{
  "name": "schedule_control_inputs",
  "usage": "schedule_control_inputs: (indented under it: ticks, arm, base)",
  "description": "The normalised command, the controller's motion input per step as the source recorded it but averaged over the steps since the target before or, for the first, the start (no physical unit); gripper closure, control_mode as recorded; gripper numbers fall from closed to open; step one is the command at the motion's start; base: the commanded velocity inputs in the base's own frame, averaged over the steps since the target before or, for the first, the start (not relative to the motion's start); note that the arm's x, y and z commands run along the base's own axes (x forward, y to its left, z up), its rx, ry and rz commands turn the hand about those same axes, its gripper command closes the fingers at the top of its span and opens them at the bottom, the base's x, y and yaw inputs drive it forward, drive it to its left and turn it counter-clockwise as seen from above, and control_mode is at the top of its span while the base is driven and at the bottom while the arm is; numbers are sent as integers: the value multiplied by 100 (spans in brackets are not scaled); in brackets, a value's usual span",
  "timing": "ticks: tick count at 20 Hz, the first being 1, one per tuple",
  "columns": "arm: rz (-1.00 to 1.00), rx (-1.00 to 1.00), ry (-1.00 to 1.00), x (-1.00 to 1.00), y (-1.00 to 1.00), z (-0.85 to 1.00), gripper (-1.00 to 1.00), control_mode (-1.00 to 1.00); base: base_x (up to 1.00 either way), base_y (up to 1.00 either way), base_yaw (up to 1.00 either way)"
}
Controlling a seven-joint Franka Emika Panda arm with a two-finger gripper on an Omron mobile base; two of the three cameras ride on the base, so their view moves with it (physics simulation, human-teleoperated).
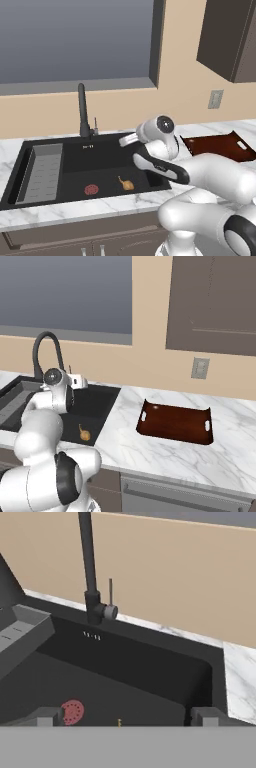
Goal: Pick up all produce items and place them in the sink. Turn on the sink faucet to wash them. Then turn the sink off and put them in the tray.
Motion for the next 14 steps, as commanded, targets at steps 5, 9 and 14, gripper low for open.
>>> schedule_control_inputs:
  ticks: [5, 9, 14]
  arm:
    - [0, 0, 0, 5, 0, -3, -100, -100]
    - [11, 1, -9, 16, 0, 0, -100, -100]
    - [23, 3, -19, 4, 0, 0, -100, -100]
  base:
    - [0, 0, 0]
    - [0, 0, 0]
    - [0, 0, 0]
